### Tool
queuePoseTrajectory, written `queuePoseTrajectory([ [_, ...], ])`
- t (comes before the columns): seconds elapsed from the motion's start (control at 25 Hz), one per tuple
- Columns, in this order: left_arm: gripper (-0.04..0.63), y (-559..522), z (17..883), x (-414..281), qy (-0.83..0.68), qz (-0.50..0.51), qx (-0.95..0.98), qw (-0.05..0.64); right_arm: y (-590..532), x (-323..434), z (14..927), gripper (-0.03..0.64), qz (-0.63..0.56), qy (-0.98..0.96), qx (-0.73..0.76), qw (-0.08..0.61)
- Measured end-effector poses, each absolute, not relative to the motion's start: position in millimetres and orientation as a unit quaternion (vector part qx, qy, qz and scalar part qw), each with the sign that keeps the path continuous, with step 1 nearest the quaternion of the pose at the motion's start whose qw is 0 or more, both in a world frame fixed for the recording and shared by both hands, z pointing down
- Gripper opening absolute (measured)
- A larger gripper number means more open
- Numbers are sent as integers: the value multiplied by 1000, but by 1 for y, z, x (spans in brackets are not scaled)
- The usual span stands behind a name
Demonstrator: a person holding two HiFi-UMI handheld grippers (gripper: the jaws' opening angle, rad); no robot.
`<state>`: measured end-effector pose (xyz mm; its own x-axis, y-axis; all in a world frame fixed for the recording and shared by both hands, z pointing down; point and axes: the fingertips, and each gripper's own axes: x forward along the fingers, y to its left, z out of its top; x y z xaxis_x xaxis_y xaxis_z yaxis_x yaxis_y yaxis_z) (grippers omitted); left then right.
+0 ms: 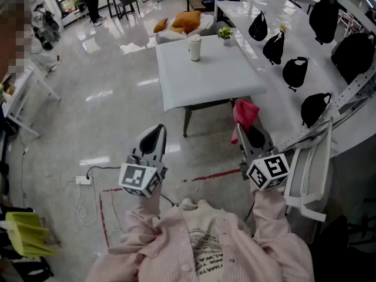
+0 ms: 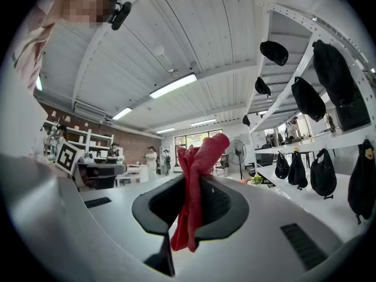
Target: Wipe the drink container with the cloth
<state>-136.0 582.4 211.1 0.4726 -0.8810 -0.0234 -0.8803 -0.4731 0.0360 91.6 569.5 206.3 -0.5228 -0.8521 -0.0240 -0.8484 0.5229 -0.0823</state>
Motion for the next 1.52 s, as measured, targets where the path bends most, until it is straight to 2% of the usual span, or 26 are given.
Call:
queuePoseTrajectory([
  [1.0, 3, 546, 232, -99, -523, -21, 852, 22, 524, 135, 226, 46, -54, 872, -483, 48],
  [1.04, 20, 544, 232, -100, -525, -21, 850, 24, 521, 135, 226, 46, -56, 873, -482, 48],
  [1.12, 122, 539, 232, -102, -527, -28, 849, 28, 515, 136, 227, 46, -58, 875, -479, 49],
  [1.28, 183, 522, 230, -107, -533, -35, 845, 29, 495, 137, 229, 46, -61, 877, -473, 50],
  [1.4, 268, 509, 230, -110, -535, -36, 844, 28, 479, 138, 232, 46, -67, 877, -474, 52],
  [1.52, 290, 490, 234, -114, -534, -26, 845, 30, 461, 137, 234, 46, -69, 876, -475, 52],
])
